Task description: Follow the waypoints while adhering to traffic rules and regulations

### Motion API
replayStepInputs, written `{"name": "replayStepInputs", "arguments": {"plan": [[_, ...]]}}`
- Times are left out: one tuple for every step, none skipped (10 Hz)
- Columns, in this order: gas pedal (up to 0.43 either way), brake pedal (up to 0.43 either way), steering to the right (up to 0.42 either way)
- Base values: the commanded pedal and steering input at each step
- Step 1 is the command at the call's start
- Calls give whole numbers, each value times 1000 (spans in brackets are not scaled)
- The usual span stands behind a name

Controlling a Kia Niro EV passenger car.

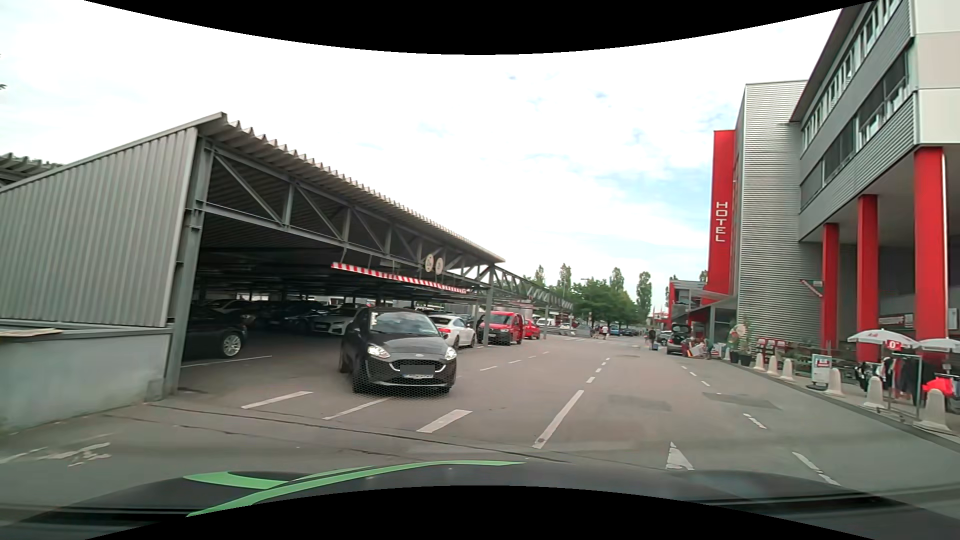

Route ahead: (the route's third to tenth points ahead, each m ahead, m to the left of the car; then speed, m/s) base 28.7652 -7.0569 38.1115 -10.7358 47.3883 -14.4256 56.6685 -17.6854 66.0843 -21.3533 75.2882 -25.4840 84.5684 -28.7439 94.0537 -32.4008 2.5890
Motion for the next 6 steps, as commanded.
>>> {"name": "replayStepInputs", "arguments": {"plan": [[67,0,601],[67,0,570],[67,0,527],[67,0,465],[67,0,412],[67,0,329]]}}
